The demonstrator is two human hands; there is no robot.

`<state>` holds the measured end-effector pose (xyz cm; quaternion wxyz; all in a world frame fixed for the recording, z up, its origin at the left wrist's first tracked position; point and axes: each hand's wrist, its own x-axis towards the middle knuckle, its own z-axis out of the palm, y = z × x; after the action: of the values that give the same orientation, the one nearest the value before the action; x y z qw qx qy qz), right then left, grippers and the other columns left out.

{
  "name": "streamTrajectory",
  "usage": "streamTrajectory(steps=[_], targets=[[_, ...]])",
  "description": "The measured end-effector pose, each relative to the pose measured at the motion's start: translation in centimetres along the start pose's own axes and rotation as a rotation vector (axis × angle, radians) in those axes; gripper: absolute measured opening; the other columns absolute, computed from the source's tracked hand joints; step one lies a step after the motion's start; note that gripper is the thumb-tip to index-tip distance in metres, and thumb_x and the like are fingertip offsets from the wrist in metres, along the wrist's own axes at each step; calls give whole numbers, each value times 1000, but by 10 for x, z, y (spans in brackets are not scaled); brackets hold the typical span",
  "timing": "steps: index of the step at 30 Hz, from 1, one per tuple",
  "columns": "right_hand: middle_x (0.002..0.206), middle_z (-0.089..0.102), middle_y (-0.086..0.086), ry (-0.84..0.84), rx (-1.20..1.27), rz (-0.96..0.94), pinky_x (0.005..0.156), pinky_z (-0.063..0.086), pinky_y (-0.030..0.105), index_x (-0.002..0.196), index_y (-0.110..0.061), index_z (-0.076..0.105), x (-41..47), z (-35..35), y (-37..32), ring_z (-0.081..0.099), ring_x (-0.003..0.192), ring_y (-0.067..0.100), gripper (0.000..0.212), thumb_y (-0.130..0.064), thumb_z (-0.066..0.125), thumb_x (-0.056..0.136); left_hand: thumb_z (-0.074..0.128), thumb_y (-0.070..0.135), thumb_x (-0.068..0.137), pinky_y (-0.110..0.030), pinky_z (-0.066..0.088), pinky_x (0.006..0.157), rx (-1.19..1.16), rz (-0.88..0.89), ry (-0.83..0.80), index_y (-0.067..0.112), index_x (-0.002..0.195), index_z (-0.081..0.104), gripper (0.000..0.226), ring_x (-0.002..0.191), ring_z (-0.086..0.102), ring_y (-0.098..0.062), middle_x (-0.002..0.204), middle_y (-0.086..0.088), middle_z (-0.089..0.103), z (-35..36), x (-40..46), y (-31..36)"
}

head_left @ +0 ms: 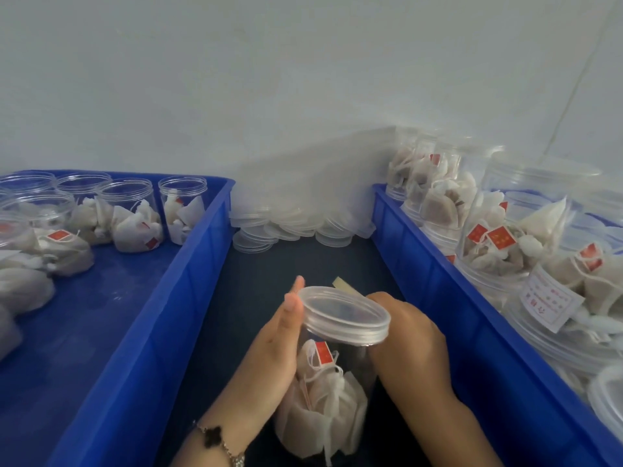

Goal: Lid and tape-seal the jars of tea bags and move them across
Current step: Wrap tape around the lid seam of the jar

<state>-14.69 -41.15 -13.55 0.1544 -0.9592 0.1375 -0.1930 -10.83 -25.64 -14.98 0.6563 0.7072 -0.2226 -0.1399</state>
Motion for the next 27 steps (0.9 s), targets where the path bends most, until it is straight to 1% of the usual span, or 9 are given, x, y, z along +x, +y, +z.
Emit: streamTrajectory(steps=[3,6,9,11,13,16,20,23,27], targets=[[72,51,-10,30,-49,15,58,44,26,82,-28,48,0,2,-1,46,66,7,14,-29,43,95,37,79,64,-1,39,81,1,121,287,43,137,34,82,104,50,21,121,30,53,2,1,4],[69,48,-10,47,-83,40,53,39,22,80,-29,46,-1,3,-3,43,63,5,15,-30,42,95,47,59,71,2,40,66,74,321,591,34,107,59,45,85,56,21,84,31,64,9,-5,9],[69,46,-11,53,-96,64,51,34,21,80,-30,42,-2,4,-5,42,62,4,15,-30,46,94,44,52,91,-3,45,72,382,470,742,24,104,70,41,89,59,14,90,21,70,18,-14,11],[70,46,-11,70,-104,66,51,34,21,80,-29,42,-3,5,-4,42,62,4,15,-30,45,95,38,65,85,-2,43,75,468,429,712,24,123,62,61,97,56,10,111,16,66,24,-19,13],[71,49,-11,81,-104,46,54,41,22,80,-28,45,-3,6,-3,46,65,5,15,-32,43,95,35,91,59,4,30,79,526,293,593,36,146,20,104,110,39,13,127,29,40,32,-22,17],[76,52,-13,45,-70,28,63,48,24,86,-30,50,-3,7,-3,50,71,5,9,-33,46,94,39,93,30,-8,29,88,538,116,488,57,126,-31,124,118,28,13,129,37,15,39,-20,22],[78,58,-13,-3,48,-55,65,51,25,95,-33,58,2,5,2,55,71,4,6,-33,54,91,65,72,37,-2,33,71,398,135,579,46,140,12,118,102,40,12,116,35,33,37,-16,11],[89,68,-15,-6,390,-110,73,54,29,114,-37,64,2,2,10,63,79,3,29,-27,65,87,73,61,40,-6,39,64,238,114,566,40,134,28,106,89,50,12,101,33,44,22,-9,6],[93,69,-17,-170,673,-125,67,54,19,117,-50,55,2,-9,15,66,81,1,56,-59,69,63,81,50,39,0,43,63,47,139,470,43,113,39,85,90,53,22,100,26,57,0,-1,3]])
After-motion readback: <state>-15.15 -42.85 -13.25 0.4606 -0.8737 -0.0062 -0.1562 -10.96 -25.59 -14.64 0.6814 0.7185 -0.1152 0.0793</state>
